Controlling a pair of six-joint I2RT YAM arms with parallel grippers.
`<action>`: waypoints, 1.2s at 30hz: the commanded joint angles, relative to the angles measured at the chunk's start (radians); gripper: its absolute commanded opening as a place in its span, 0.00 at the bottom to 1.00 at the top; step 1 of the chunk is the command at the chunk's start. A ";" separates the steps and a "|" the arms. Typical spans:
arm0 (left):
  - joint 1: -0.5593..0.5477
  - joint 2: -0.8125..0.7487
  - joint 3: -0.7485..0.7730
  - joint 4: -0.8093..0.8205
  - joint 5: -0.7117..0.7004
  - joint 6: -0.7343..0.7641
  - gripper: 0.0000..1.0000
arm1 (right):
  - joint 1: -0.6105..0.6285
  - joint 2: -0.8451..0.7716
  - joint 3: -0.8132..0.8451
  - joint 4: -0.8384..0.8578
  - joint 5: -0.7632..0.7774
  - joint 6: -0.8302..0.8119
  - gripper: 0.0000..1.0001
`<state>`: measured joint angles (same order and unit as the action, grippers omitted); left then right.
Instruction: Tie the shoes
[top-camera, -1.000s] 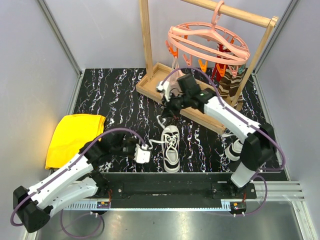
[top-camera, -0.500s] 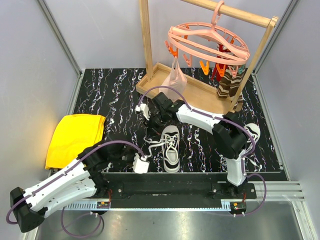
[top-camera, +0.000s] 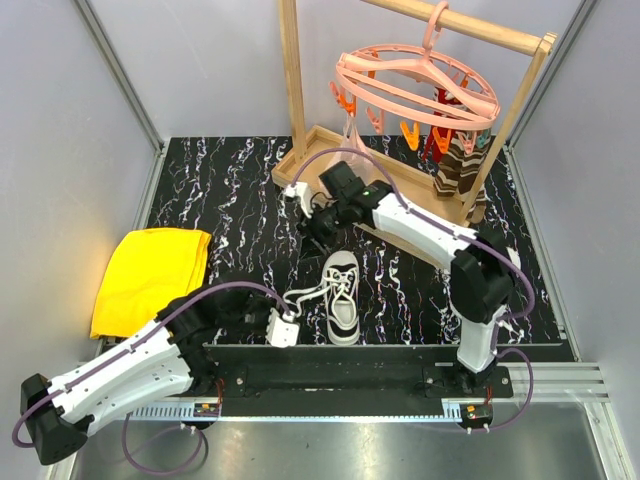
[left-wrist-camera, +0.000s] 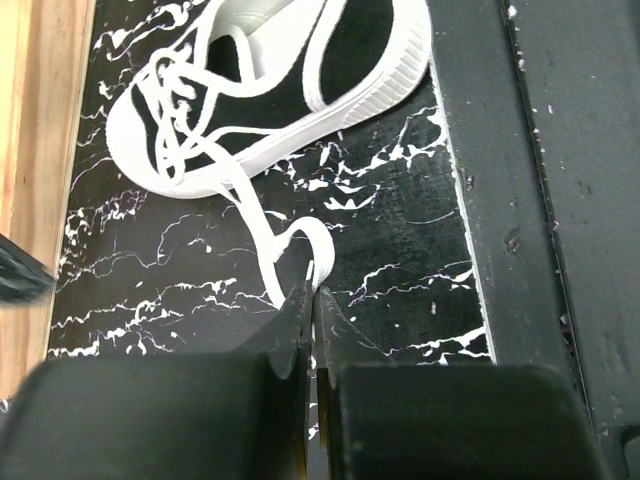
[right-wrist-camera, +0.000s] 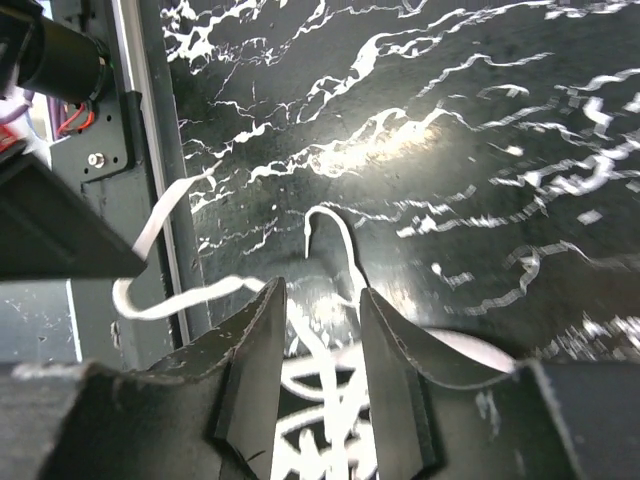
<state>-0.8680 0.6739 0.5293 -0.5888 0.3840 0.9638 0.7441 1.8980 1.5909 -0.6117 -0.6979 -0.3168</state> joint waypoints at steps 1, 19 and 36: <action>-0.002 0.015 0.020 0.084 -0.060 -0.078 0.00 | -0.072 -0.122 -0.008 -0.065 -0.005 -0.004 0.44; 0.394 0.656 0.389 0.323 0.138 -0.395 0.00 | -0.195 -0.467 -0.453 -0.010 0.101 -0.153 0.36; 0.432 0.912 0.457 0.296 0.072 -0.468 0.01 | -0.195 -0.410 -0.457 0.012 0.077 -0.203 0.30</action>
<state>-0.4469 1.5627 0.9295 -0.2989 0.4660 0.4995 0.5472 1.4719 1.1301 -0.6262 -0.5926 -0.5014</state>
